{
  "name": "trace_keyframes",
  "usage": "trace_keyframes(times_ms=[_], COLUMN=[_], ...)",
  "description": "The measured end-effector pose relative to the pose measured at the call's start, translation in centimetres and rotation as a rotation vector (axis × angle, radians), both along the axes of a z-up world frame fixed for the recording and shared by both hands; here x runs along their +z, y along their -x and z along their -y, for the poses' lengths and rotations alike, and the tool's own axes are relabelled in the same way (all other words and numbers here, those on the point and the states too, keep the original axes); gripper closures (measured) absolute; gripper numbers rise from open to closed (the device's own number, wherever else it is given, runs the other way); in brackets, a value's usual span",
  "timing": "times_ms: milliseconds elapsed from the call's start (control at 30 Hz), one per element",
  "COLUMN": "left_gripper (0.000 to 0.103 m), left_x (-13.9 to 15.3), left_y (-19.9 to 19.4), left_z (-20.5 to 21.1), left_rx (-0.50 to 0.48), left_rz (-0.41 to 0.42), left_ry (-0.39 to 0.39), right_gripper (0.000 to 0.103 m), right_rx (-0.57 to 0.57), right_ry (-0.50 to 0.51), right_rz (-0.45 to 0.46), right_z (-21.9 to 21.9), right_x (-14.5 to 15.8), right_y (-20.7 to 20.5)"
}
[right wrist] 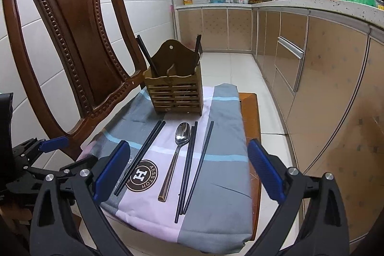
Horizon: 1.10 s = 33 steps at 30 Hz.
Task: Organize utensils
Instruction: 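Lower the left tool onto the silver spoon and close on it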
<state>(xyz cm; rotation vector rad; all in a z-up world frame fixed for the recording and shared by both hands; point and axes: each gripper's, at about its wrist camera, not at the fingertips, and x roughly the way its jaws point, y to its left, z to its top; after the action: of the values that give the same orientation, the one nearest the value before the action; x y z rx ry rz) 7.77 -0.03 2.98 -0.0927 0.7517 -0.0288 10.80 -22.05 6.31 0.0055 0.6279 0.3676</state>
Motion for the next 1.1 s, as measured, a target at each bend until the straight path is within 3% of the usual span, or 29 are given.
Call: trace_keyframes(times_ms=[867,1100], left_gripper=[0.008,0.009], left_x=[-0.6,-0.5], left_y=[-0.9,-4.9], left_z=[1.0,1.1], left_rx=[-0.039,-0.136], left_rz=[0.003,0.053], left_ry=[-0.029,-0.024], right_gripper=[0.007,0.007], right_rx=[-0.003,-0.025], right_ry=[-0.010,-0.016], right_rz=[-0.008,-0.013], right_z=[0.5,1.3], right_x=[-0.4,-1.0], right_y=[-0.6,-2.0])
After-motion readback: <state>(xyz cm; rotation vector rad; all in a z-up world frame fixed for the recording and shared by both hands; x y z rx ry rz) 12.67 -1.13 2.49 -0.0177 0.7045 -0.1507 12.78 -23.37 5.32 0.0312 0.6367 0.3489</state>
